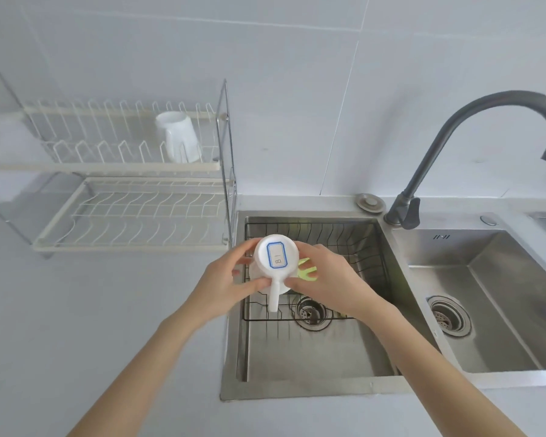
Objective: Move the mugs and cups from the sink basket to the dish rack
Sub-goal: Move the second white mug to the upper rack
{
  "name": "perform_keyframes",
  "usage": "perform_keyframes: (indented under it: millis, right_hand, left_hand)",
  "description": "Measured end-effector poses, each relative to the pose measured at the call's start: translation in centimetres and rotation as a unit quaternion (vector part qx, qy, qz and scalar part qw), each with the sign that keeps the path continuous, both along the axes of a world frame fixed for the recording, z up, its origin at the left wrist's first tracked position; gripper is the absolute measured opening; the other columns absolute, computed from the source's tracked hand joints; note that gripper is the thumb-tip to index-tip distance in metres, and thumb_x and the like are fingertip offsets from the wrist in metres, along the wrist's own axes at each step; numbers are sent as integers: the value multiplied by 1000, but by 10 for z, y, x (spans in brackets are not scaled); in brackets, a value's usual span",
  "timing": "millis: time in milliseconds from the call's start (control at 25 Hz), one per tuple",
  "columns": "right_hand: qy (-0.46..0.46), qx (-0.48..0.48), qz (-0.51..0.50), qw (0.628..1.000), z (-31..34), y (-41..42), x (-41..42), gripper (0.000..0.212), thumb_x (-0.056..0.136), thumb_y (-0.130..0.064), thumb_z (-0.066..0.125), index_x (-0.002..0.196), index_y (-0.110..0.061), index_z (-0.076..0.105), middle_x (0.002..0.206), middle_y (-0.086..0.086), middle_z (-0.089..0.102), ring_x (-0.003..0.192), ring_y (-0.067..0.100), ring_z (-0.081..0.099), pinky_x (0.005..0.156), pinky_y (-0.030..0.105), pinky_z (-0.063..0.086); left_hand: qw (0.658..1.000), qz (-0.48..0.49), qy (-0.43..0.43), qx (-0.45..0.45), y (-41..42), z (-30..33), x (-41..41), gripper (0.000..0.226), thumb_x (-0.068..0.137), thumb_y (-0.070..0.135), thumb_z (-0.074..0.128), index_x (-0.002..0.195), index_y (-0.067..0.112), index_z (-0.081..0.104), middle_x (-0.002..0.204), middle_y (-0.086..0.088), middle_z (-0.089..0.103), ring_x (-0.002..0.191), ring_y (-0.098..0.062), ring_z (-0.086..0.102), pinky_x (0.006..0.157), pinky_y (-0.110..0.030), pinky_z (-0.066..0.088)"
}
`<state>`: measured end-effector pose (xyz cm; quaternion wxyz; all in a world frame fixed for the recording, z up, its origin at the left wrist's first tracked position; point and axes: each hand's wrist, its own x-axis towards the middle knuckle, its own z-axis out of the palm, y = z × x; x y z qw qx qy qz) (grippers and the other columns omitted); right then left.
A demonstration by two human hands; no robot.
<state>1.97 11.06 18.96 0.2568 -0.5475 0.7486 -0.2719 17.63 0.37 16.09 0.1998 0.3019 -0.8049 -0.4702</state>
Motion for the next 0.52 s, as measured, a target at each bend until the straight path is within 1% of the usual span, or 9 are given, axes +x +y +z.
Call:
perform_keyframes:
  millis: [40, 80, 160, 200, 280, 360, 440, 520]
  right_hand:
    - [-7, -16, -6, 1000, 2, -2, 8, 51, 79, -27, 65, 126, -34, 47, 110, -2, 55, 87, -1, 53, 78, 13, 40]
    - [-8, -30, -11, 999, 4, -6, 15, 53, 77, -28, 67, 126, -34, 47, 110, -2, 54, 90, 0, 54, 82, 14, 42]
    - [-5, -58, -15, 998, 7, -12, 31, 55, 76, -28, 69, 127, -33, 47, 110, -4, 53, 98, 6, 55, 92, 21, 43]
    - [-8, -74, -16, 997, 9, -16, 39, 56, 76, -27, 69, 128, -31, 48, 109, -5, 52, 101, 9, 55, 95, 22, 43]
    - [-21, -102, -20, 994, 13, -23, 51, 55, 76, -25, 70, 127, -29, 50, 109, -4, 52, 102, 12, 56, 96, 22, 43]
    - [-32, -122, -27, 992, 18, -30, 63, 54, 75, -25, 70, 125, -27, 52, 108, -5, 52, 102, 11, 56, 94, 18, 41]
    - [-48, -140, -31, 989, 23, -38, 77, 51, 75, -25, 71, 123, -25, 53, 106, -7, 51, 102, 10, 55, 94, 16, 39]
    - [-61, -158, -25, 985, 29, -46, 90, 49, 76, -24, 70, 122, -24, 54, 105, -9, 51, 102, 8, 56, 94, 15, 40]
  left_hand:
    - [1000, 0, 3, -6, -3, 5, 8, 59, 70, 28, 74, 100, 62, 37, 107, 39, 50, 95, 24, 47, 77, -1, 37]
    - [1000, -1, 10, -10, -5, 10, 16, 59, 70, 28, 73, 101, 62, 37, 109, 37, 49, 97, 22, 48, 79, -4, 38]
    - [1000, -2, 26, -14, -12, 17, 32, 59, 70, 27, 73, 104, 59, 37, 113, 34, 48, 101, 16, 48, 83, -9, 38]
    - [999, -3, 33, -15, -16, 20, 40, 58, 70, 27, 73, 107, 56, 39, 115, 32, 49, 104, 13, 48, 86, -12, 39]
    - [999, -5, 46, -17, -24, 26, 53, 55, 71, 27, 73, 114, 46, 44, 118, 25, 52, 108, 7, 48, 89, -17, 39]
    - [998, -6, 59, -20, -32, 32, 65, 55, 72, 27, 72, 118, 38, 46, 120, 21, 54, 110, 6, 48, 90, -18, 40]
    - [997, -4, 76, -23, -40, 38, 79, 54, 73, 25, 71, 119, 37, 45, 120, 21, 53, 110, 8, 48, 91, -17, 40]
    - [996, -6, 91, -25, -48, 45, 90, 53, 73, 25, 72, 116, 41, 45, 119, 24, 53, 108, 11, 49, 90, -17, 40]
